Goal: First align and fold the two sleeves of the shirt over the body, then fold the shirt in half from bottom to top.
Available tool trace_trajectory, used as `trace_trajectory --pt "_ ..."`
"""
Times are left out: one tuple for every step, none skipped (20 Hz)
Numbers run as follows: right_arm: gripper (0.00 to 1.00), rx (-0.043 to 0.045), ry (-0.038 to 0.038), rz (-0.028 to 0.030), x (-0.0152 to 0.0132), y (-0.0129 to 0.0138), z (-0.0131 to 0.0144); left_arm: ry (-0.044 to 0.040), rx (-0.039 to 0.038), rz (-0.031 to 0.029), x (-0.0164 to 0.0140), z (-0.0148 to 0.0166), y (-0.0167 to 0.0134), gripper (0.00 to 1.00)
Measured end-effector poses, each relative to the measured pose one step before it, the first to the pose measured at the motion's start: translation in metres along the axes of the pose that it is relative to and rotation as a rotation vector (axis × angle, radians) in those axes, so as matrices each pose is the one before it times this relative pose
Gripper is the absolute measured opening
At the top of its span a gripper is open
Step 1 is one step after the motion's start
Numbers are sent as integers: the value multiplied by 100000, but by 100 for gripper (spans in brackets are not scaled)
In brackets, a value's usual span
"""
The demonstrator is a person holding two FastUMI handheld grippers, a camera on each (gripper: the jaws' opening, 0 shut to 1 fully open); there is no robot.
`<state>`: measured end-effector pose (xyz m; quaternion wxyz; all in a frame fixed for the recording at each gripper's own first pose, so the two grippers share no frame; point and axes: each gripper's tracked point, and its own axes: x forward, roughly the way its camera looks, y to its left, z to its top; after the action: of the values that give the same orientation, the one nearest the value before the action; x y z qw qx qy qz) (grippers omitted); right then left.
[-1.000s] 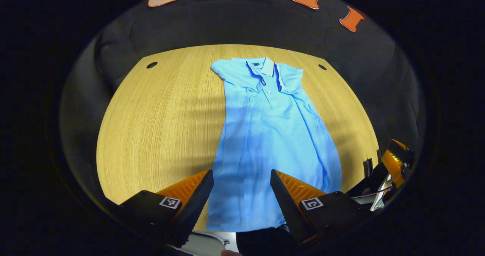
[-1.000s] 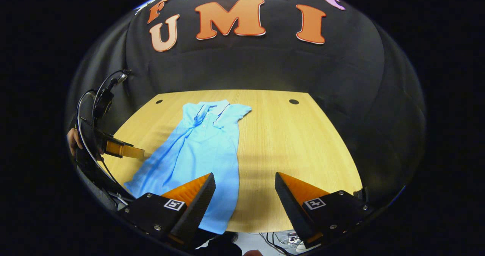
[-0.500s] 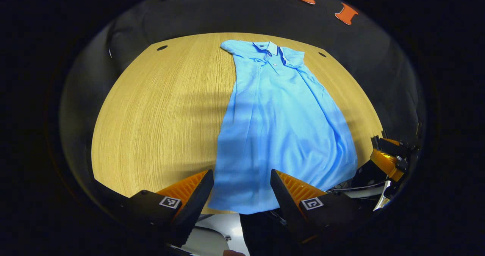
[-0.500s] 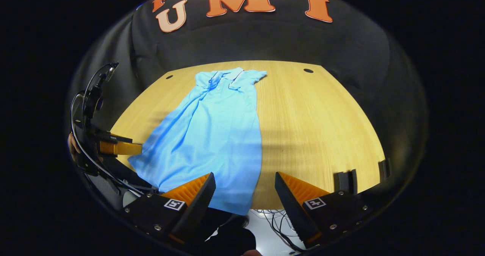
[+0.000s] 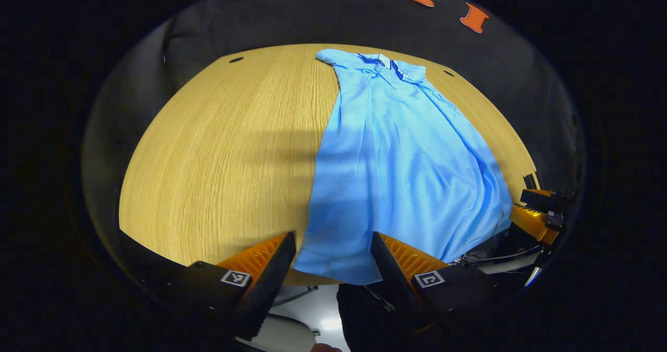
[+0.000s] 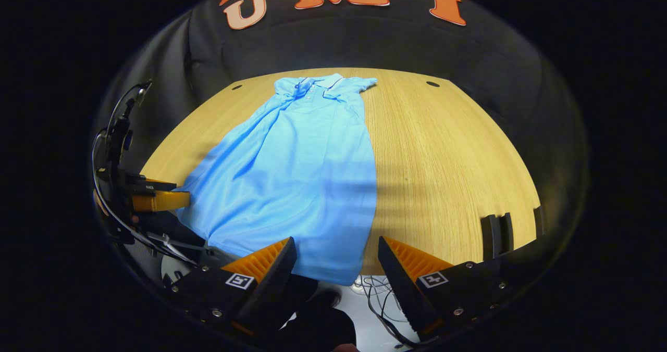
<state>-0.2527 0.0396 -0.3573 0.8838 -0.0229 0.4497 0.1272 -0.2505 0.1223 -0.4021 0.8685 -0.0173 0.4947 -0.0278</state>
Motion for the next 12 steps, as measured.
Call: trace_trajectory --pt "98 207 400 -241 205 -67 -111 -970 3019 934 65 61 92 97" --pt "98 79 588 -179 196 -35 -282 197 4000 1785 195 -118 120 98" --pt "98 396 757 -165 152 32 -291 -1742 2712 -98 280 258 -144 99" --pt "98 776 699 714 128 278 -247 366 -45 -458 94 -74 -281 99" --pt "98 435 748 520 179 347 -212 -878 -704 130 -183 58 61 98" --pt "98 -43 1044 -65 204 74 -273 376 -659 60 -110 -267 29 98" --pt "98 -37 745 -225 206 64 -249 -1488 312 150 -18 97 -41 98" --pt "98 -46 177 -332 18 72 -2 -1415 -429 754 -51 -41 55 98" --pt "98 -48 -645 106 220 73 219 -2667 -1391 1058 -112 104 132 98" --pt "98 248 -99 -326 -71 -40 73 -2159 -1955 1406 50 -73 15 99" --pt "98 379 302 -445 151 -40 -2 -1441 -2556 1952 -224 -109 45 99" --pt "96 534 -63 -1015 26 -224 21 -650 -1027 1393 49 -157 -98 98"
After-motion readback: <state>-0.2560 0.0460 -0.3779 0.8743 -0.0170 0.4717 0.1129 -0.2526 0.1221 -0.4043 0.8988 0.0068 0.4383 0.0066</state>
